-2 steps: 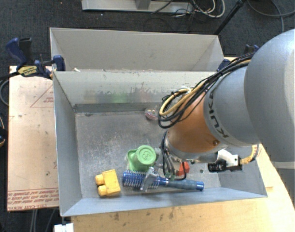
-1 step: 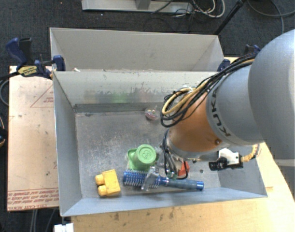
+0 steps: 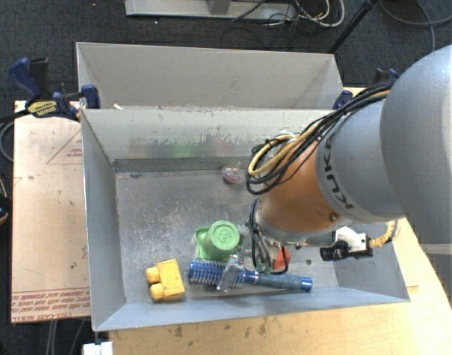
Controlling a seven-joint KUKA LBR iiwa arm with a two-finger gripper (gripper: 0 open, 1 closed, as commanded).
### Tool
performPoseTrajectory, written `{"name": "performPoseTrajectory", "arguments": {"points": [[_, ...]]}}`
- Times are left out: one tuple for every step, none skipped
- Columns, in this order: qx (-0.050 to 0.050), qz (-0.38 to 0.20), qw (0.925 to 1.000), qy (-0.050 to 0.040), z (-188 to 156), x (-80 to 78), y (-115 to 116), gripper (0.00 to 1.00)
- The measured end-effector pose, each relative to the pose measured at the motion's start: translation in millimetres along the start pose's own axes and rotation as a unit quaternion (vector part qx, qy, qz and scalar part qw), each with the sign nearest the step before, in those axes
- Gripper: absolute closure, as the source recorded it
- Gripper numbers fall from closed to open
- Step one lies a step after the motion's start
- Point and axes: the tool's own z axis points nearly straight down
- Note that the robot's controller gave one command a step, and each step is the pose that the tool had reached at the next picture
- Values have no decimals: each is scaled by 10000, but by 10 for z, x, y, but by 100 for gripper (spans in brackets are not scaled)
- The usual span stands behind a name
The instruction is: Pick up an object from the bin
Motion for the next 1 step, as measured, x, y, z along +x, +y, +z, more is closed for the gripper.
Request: {"name": "performPoseTrajectory", "arguments": {"points": [[80,-15,10000,42,-388,-14,21,100]]}}
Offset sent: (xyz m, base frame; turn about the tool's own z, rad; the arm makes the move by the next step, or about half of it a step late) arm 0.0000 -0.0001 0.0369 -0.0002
